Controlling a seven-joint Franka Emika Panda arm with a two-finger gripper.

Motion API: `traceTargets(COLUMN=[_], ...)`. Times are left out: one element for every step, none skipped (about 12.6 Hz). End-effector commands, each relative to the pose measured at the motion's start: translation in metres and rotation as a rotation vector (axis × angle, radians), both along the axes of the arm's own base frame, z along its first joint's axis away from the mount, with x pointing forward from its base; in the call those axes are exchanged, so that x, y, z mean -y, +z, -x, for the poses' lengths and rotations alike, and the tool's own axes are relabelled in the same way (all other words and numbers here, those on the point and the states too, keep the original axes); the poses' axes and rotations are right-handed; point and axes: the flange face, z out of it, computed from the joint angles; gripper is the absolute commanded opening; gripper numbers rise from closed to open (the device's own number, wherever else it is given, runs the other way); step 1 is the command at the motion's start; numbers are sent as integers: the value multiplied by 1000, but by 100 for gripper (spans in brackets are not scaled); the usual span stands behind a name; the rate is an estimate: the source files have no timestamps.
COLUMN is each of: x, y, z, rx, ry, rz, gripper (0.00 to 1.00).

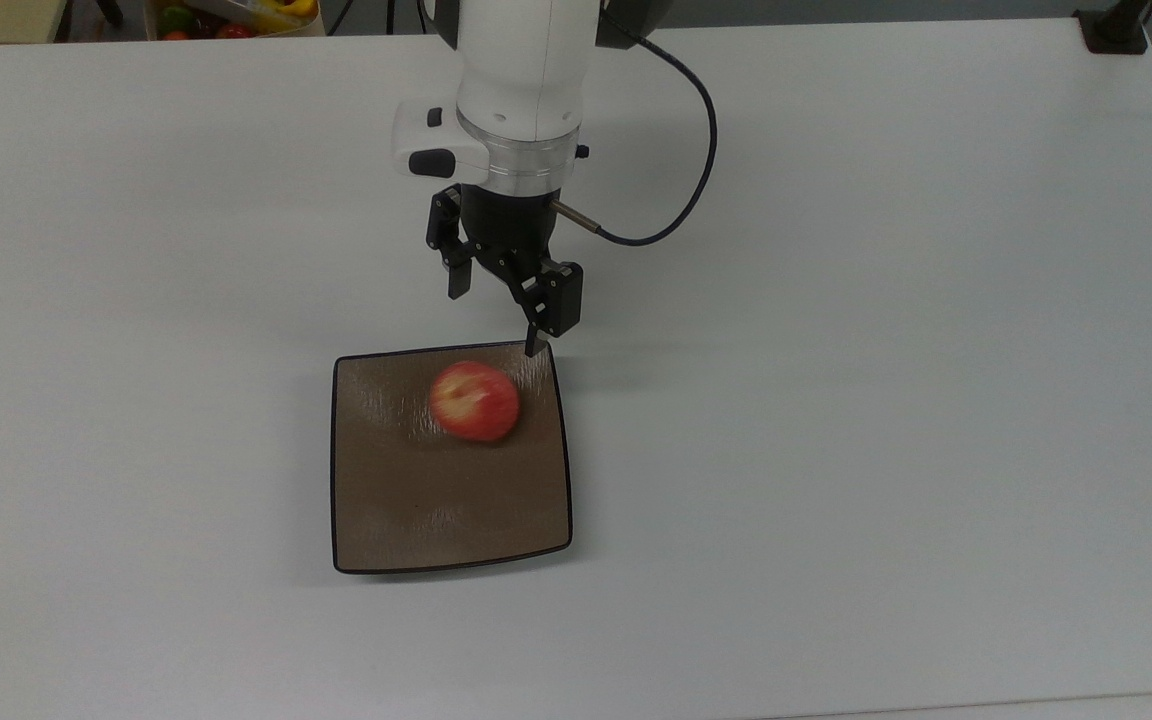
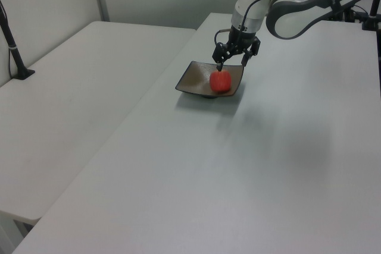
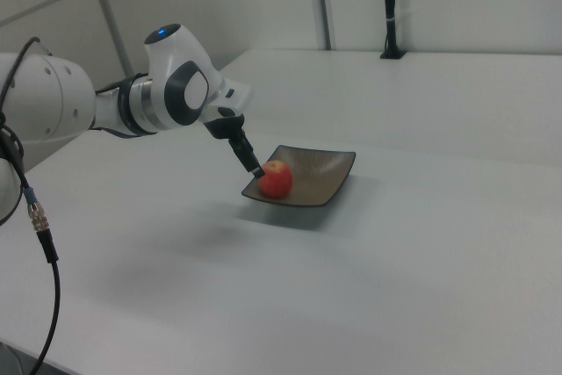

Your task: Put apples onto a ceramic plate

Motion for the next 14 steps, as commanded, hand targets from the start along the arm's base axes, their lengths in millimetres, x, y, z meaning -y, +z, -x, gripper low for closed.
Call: traceTargets(x=[-3, -1, 0, 2, 4, 4, 7, 7, 6, 7, 7, 8, 10, 11], y=[3, 6, 12, 14, 15, 18, 17, 19, 20, 22, 23, 28, 34, 36], z=[-3, -3, -3, -1, 3, 8, 13, 18, 24, 29, 34, 39, 43, 47], rx=[23, 21, 23, -7, -44, -82, -143, -179, -235, -274, -315, -342, -361, -388], ry=[0, 4, 19, 56, 102, 163, 225, 273, 351, 397, 441, 487, 535, 577], rz=[14, 20, 26, 43, 66, 91, 122, 140, 158, 165, 165, 171, 181, 189], gripper=[100, 100, 100, 100, 100, 100, 100, 100, 100, 100, 100, 100, 100, 100])
